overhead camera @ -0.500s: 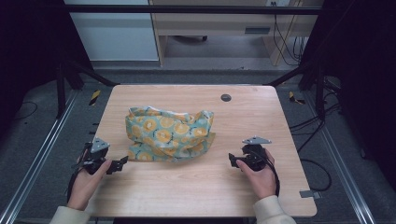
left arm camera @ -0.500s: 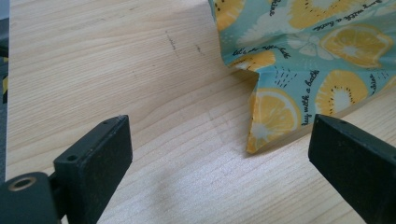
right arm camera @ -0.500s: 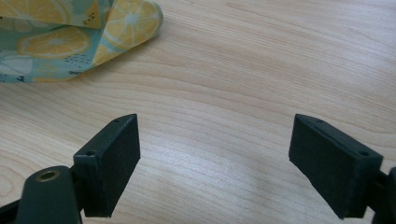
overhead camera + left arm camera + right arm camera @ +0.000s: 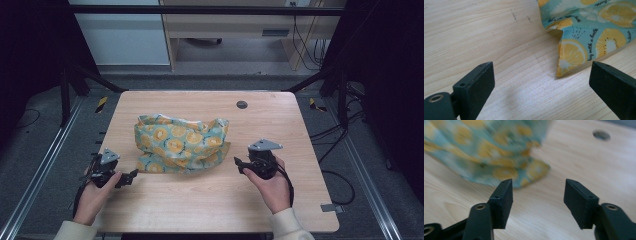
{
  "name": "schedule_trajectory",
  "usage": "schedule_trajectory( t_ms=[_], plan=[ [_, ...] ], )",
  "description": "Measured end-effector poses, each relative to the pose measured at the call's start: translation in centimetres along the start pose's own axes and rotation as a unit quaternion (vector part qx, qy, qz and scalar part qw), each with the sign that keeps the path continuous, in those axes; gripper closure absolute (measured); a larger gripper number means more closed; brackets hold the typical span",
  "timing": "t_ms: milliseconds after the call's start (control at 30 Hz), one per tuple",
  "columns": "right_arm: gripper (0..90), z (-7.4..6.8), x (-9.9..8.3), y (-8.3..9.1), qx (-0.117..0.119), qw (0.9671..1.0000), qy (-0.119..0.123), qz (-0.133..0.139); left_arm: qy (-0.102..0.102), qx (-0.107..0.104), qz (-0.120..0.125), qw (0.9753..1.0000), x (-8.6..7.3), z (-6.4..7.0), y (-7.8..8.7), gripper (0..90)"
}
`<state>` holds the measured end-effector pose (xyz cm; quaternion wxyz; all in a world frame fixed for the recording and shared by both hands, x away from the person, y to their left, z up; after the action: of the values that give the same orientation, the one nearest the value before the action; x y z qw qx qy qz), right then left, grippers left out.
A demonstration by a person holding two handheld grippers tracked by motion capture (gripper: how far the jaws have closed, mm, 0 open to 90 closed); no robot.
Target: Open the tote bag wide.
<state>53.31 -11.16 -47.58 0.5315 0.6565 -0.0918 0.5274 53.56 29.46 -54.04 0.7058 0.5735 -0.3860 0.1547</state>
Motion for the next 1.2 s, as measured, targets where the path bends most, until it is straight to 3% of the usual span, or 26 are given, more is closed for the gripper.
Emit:
schedule_trajectory(
  t_ms=[100, 133, 167, 200, 267, 300, 400, 433, 533, 600, 633, 667, 733, 900, 967, 1067, 1133, 1167, 1200],
  plan=[
    [47.6, -1.0, 3.1, 0.8, 0.010, 0.9993, 0.030, 0.018, -0.004, 0.000, -0.002, 1.0000, 0.0, 0.1, -0.1, 6.1],
    [47.6, -1.0, 3.1, 0.8, 0.010, 0.9993, 0.030, 0.018, -0.004, 0.000, -0.002, 1.0000, 0.0, 0.1, -0.1, 6.1],
    [51.4, -1.6, 5.3, 1.1, 0.019, 0.9982, 0.052, 0.024, -0.003, -0.001, -0.001, 1.0000, 0.0, 0.2, -0.1, 6.2],
    [51.4, -1.6, 5.3, 1.1, 0.019, 0.9982, 0.052, 0.024, -0.003, -0.001, -0.001, 1.0000, 0.0, 0.2, -0.1, 6.2],
    [55.4, -2.1, 7.5, 1.2, 0.022, 0.9966, 0.073, 0.030, -0.006, -0.003, -0.003, 1.0000, 0.0, 0.3, -0.1, 6.2],
    [58.4, -2.5, 9.6, 1.0, 0.025, 0.9949, 0.092, 0.035, -0.007, -0.002, -0.003, 1.0000, 0.0, 0.3, -0.1, 6.3],
    [60.4, -2.9, 11.4, 0.4, 0.031, 0.9934, 0.104, 0.037, -0.009, -0.001, -0.002, 1.0000, 0.0, 0.3, -0.1, 6.3],
    [61.1, -3.2, 13.0, -0.8, 0.035, 0.9919, 0.118, 0.029, -0.013, -0.002, -0.005, 0.9999, 0.0, 0.3, -0.1, 6.4],
    [60.5, -3.4, 13.8, -2.1, 0.039, 0.9906, 0.130, 0.016, -0.014, -0.002, -0.002, 0.9999, 0.0, 0.4, 0.0, 6.5],
    [53.7, -3.0, 14.0, -4.7, 0.040, 0.9900, 0.134, -0.021, -0.015, -0.002, -0.002, 0.9999, 0.0, 0.4, 0.0, 6.6],
    [53.7, -3.0, 14.0, -4.7, 0.040, 0.9900, 0.134, -0.021, -0.016, -0.002, -0.002, 0.9999, 0.1, 0.4, 0.1, 6.6],
    [48.8, -2.6, 13.5, -5.9, 0.047, 0.9894, 0.128, -0.048, -0.016, -0.002, -0.001, 0.9999, 0.1, 0.4, 0.1, 6.6],
    [47.7, -2.5, 13.1, -6.3, 0.050, 0.9896, 0.122, -0.057, -0.015, -0.003, 0.001, 0.9999, 0.2, 0.4, 0.1, 6.6],
    [42.7, -2.3, 11.3, -7.1, 0.063, 0.9864, 0.121, -0.091, -0.022, -0.003, -0.002, 0.9997, 0.3, 0.5, -0.1, 6.7],
    [47.2, -2.2, 10.5, -7.4, 0.067, 0.9846, 0.120, -0.109, -0.024, -0.003, -0.002, 0.9997, 0.3, 0.6, -0.1, 6.7],
    [63.0, -2.2, 9.6, -7.5, 0.078, 0.9822, 0.113, -0.128, -0.024, -0.002, -0.002, 0.9997, 0.3, 0.6, 0.1, 6.7],
    [75.3, -2.5, 9.2, -7.2, 0.087, 0.9804, 0.117, -0.132, -0.023, 0.000, 0.000, 0.9997, 0.3, 0.5, 0.1, 6.7],
    [86.3, -2.8, 9.1, -6.8, 0.100, 0.9800, 0.117, -0.126, -0.020, 0.001, -0.001, 0.9998, 0.3, 0.4, 0.0, 6.9],
    [86.3, -2.8, 9.1, -6.8, 0.100, 0.9800, 0.117, -0.126, -0.020, 0.001, -0.001, 0.9998, 0.3, 0.4, 0.0, 6.9]
  ],
)
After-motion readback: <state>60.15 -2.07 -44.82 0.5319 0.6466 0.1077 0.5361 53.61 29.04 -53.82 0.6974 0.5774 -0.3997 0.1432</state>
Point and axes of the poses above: each handheld gripper's, and its own axes: y roughly backward along the jaws, x roughly out of its top, z roughly to its right, the point moved 9 cm from there along -y, roughly forward along the jaws, and after that the axes turned 9 degrees about y, right-handed, at the moved point
